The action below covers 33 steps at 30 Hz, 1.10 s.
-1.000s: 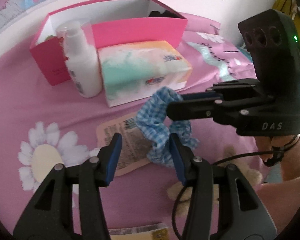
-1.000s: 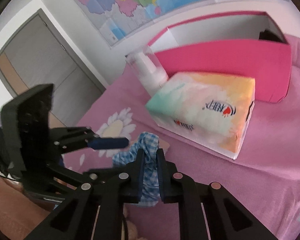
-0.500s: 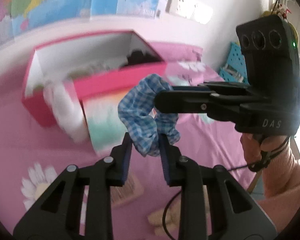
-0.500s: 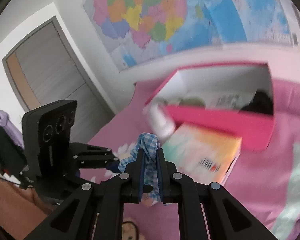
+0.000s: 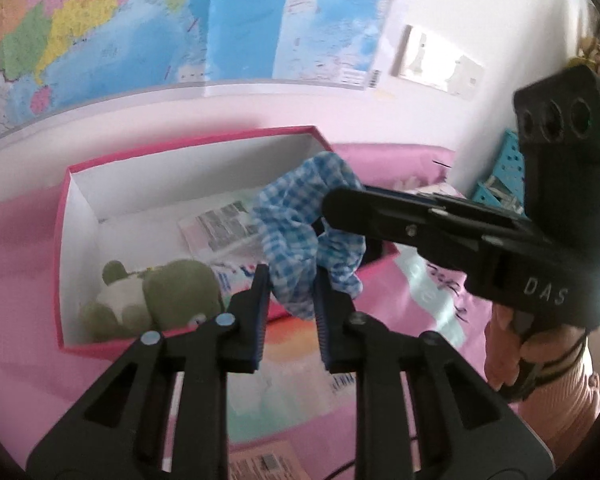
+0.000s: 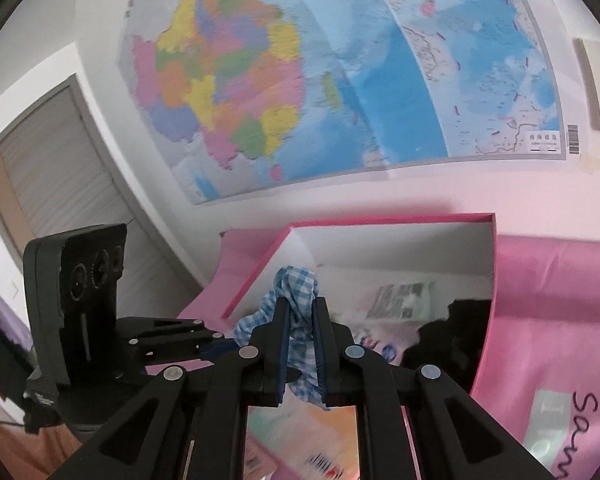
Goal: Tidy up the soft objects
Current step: 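Carry the blue scrunchie into the pink box and release it, then move the right gripper to the beige teddy bear and grasp it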
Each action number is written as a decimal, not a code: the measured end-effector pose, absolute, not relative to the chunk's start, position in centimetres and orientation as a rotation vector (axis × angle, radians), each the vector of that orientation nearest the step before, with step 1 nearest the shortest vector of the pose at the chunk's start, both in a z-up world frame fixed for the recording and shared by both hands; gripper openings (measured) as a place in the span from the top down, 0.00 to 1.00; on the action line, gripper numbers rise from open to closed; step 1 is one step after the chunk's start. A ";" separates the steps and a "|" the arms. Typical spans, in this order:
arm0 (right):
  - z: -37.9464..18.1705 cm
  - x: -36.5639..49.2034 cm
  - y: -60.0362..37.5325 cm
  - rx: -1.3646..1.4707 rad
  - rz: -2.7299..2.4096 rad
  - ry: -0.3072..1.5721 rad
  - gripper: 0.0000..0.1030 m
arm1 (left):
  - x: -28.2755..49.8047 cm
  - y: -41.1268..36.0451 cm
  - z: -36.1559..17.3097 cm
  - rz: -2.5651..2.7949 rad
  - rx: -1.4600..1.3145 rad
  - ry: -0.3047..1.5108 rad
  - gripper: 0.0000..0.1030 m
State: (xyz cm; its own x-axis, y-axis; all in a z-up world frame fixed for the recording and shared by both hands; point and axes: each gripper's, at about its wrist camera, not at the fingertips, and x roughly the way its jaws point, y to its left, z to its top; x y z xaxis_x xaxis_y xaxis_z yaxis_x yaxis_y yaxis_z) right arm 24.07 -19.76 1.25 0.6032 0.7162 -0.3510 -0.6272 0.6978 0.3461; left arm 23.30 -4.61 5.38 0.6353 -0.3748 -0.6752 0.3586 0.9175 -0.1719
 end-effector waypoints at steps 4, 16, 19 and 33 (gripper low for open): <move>0.9 26.6 -19.7 0.220 0.744 0.514 0.90 | 25.6 -4.7 4.9 -0.380 -0.025 0.816 0.78; -1.6 29.3 -19.4 0.162 0.559 0.589 0.67 | 25.7 -3.7 4.0 -0.267 -0.004 0.814 0.57; -1.4 28.1 -19.8 0.147 0.560 0.569 0.65 | 24.0 -3.4 4.6 -0.275 0.013 0.777 0.57; 1.3 17.6 -22.4 0.219 0.802 0.477 0.57 | 12.8 -1.1 5.2 -0.408 0.003 0.674 0.52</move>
State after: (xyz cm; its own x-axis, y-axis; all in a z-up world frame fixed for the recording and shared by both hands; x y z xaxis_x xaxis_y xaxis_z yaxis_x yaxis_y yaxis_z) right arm 17.61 -22.44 1.29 0.5968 0.7334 -0.3256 -0.6367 0.6798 0.3640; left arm 12.84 -1.09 5.18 0.7053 -0.3664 -0.6069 0.3683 0.9209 -0.1280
